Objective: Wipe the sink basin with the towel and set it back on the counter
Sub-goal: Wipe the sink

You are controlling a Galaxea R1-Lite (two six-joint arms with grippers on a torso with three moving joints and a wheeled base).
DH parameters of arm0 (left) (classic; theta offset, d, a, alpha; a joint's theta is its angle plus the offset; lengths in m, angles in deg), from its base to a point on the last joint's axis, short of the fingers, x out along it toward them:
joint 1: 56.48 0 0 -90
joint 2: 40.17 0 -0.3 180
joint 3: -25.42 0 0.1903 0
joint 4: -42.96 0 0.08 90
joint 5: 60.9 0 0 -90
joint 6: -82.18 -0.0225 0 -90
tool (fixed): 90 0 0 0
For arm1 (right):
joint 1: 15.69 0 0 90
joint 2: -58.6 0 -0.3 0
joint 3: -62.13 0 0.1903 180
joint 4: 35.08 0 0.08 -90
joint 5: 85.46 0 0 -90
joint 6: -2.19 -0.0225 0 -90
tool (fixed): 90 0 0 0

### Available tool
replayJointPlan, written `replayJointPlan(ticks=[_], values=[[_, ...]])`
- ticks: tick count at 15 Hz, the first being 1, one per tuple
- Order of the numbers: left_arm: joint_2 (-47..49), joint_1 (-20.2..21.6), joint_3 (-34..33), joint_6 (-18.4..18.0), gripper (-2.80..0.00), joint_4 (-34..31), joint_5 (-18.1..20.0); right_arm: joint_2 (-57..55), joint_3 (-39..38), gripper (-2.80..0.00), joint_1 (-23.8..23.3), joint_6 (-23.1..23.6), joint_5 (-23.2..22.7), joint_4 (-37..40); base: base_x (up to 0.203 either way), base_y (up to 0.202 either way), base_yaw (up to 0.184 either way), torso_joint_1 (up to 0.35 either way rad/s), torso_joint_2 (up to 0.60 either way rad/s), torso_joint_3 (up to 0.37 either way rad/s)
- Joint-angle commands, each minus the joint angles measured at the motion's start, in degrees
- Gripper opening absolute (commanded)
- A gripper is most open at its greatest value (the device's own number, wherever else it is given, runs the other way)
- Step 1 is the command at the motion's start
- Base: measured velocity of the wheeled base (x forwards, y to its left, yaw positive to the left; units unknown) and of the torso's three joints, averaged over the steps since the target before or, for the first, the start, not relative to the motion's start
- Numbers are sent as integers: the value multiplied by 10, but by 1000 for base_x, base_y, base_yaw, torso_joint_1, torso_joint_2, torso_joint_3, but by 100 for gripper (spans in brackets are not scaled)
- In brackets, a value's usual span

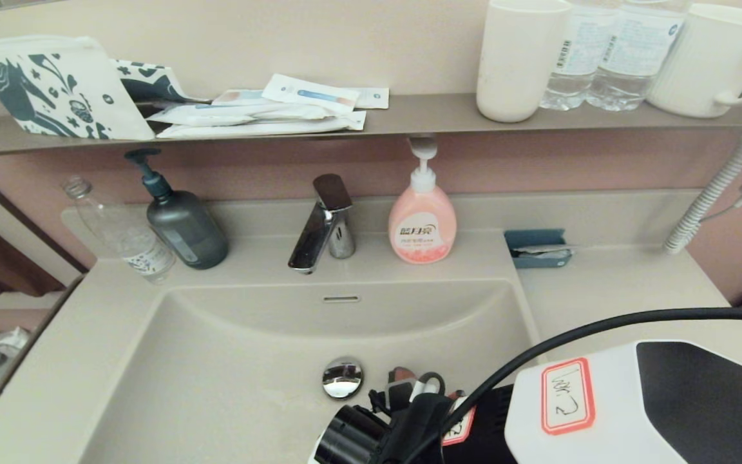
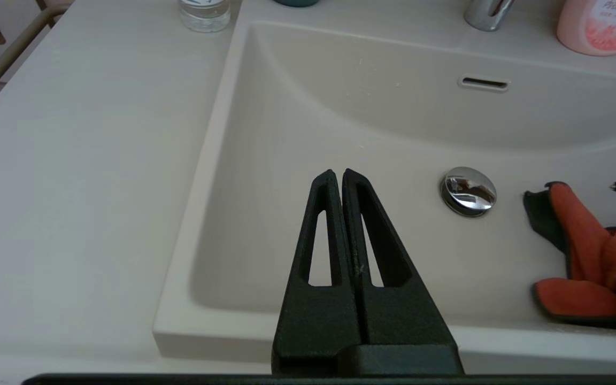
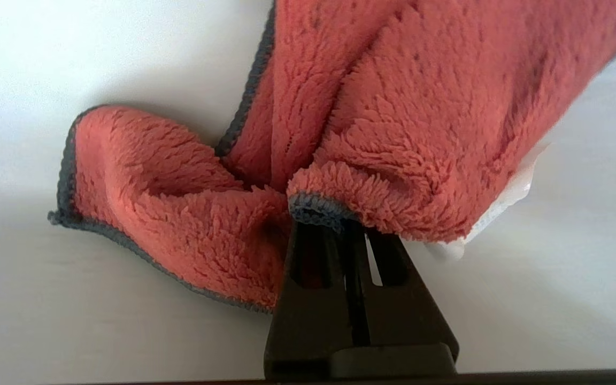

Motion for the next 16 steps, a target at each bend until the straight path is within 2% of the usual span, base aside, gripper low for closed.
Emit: replayJointPlan(ticks=[1,10,12,16], values=[[1,0,0,1,-280,0,0,-36,29,-280,7,-12,-2,2,0,0,0,0,0,0],[1,0,0,1,-280,0,0,-141,269,-280,14,-19,-21,4,0,0,0,0,0,0],[1,0,1,1,-280,0,0,-144,285,-280,15,-6,-51,-10,0,0,0,0,0,0],[1,0,0,1,-280,0,0,-140,285,-280,16,4,-69,-74,0,0,0,0,0,0]])
